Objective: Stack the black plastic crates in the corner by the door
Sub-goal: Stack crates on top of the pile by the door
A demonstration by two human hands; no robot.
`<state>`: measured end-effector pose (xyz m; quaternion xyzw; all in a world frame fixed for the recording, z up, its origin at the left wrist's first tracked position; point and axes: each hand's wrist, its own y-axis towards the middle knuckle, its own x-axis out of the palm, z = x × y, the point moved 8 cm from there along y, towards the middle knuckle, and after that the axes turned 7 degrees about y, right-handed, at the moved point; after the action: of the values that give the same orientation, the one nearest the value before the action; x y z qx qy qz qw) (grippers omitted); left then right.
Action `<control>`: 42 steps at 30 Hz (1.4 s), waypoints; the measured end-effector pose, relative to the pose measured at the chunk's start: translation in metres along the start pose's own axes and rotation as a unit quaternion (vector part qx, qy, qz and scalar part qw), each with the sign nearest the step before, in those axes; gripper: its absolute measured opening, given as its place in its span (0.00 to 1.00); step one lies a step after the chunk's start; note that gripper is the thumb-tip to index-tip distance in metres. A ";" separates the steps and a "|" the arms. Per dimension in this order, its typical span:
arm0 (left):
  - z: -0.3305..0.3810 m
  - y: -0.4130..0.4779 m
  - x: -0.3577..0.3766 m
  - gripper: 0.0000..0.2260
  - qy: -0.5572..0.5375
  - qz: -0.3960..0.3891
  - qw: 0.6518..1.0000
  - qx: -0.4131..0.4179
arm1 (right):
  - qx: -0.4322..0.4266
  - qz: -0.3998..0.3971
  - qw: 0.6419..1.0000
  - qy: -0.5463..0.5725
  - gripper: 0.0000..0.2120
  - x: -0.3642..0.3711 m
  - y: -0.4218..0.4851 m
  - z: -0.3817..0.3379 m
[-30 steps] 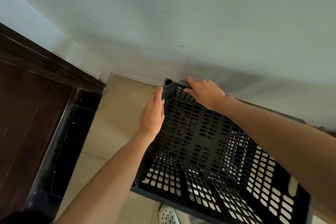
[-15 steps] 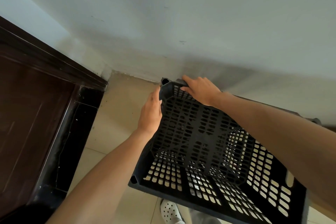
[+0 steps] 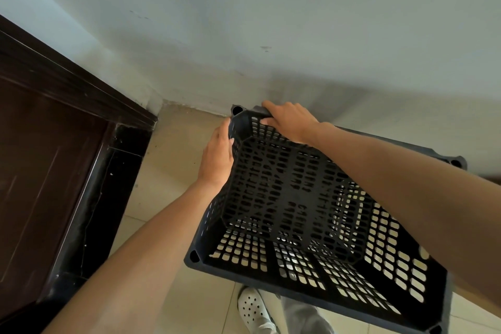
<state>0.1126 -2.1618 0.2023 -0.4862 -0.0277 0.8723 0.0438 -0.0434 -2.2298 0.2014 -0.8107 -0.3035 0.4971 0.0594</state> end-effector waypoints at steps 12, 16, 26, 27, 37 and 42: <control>0.005 -0.010 -0.008 0.21 0.011 -0.006 1.000 -0.011 | -0.005 0.018 1.000 -0.005 0.10 -0.003 -0.009 -0.005; 0.005 -0.012 -0.009 0.21 0.004 -0.012 1.000 -0.010 | -0.007 0.015 1.000 0.000 0.09 -0.001 -0.010 -0.007; 0.006 -0.024 -0.018 0.22 0.000 -0.007 0.999 -0.040 | -0.027 0.010 0.999 0.017 0.09 -0.002 -0.015 -0.015; 0.004 -0.026 -0.019 0.22 0.001 -0.006 0.999 -0.041 | -0.029 0.007 0.999 0.016 0.09 0.000 -0.015 -0.018; 0.005 -0.012 -0.011 0.23 0.002 -0.016 0.999 -0.027 | -0.015 0.035 0.999 0.009 0.10 -0.003 -0.011 -0.009; 0.004 -0.008 -0.006 0.23 0.001 -0.025 1.000 -0.008 | -0.011 0.034 0.999 0.006 0.11 -0.003 -0.010 -0.004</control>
<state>0.1126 -2.1547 0.2107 -0.4868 -0.0466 0.8701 0.0616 -0.0450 -2.2221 0.2099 -0.8242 -0.2804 0.4908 0.0353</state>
